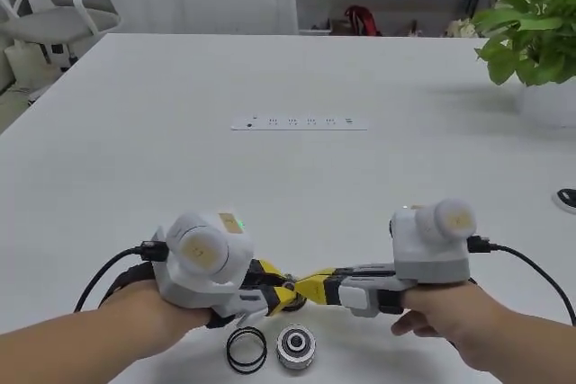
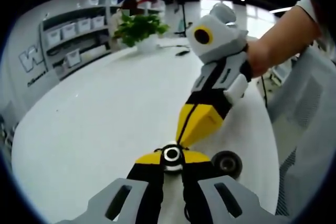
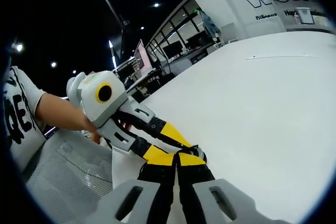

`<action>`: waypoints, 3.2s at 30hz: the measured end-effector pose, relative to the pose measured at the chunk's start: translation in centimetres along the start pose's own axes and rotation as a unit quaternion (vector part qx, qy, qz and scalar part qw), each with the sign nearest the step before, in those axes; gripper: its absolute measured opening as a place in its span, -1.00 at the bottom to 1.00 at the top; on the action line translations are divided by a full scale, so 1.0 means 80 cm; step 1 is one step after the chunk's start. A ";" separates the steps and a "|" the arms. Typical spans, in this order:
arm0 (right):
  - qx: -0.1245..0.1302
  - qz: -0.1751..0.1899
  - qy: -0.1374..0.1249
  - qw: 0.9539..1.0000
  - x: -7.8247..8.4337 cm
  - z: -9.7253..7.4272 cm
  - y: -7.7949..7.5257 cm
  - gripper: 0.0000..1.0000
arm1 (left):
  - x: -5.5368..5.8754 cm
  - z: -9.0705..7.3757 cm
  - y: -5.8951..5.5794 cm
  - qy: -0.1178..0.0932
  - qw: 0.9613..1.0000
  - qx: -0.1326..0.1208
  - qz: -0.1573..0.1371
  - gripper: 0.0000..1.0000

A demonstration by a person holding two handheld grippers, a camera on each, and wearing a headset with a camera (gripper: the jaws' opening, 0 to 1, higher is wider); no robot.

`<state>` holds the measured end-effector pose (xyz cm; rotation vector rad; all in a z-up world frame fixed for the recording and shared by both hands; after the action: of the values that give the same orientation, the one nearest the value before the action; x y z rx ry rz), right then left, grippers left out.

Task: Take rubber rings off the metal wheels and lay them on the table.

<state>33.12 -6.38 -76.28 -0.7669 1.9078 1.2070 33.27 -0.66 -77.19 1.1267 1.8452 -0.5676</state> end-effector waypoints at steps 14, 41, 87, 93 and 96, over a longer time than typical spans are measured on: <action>0.036 -0.001 -0.004 0.999 0.003 -0.006 -0.014 -1.00 | -0.001 0.001 0.002 -0.002 1.000 -0.006 -0.018 -0.74; 0.030 0.014 -0.024 0.999 -0.008 -0.012 -0.008 -1.00 | -0.028 -0.045 -0.010 -0.064 0.997 0.039 -0.012 -0.27; -0.054 0.010 0.047 0.997 0.017 0.037 0.053 -1.00 | 0.004 -0.148 0.002 -0.087 0.995 -0.002 -0.053 0.61; -0.043 -0.017 0.075 0.996 0.026 0.040 0.049 -1.00 | 0.005 -0.148 0.003 -0.087 0.995 -0.003 -0.055 0.61; -0.030 -0.037 0.087 0.995 0.031 0.039 0.045 -1.00 | 0.007 -0.148 0.003 -0.086 0.995 -0.002 -0.059 0.59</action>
<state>29.76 -2.38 -77.52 -0.9951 1.9700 1.1898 28.12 8.40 -71.58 0.9398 1.7690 -0.7059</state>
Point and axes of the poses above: the centre of the closed fingertips' face, and the gripper's own axes: z roughly forward along the fingers, y roughly to its left, x roughly out of its underside, the point moved 4 cm from there along -z, roughly backward along the fingers, and after that the axes turned 5 degrees about -y, right-handed, at the moved point
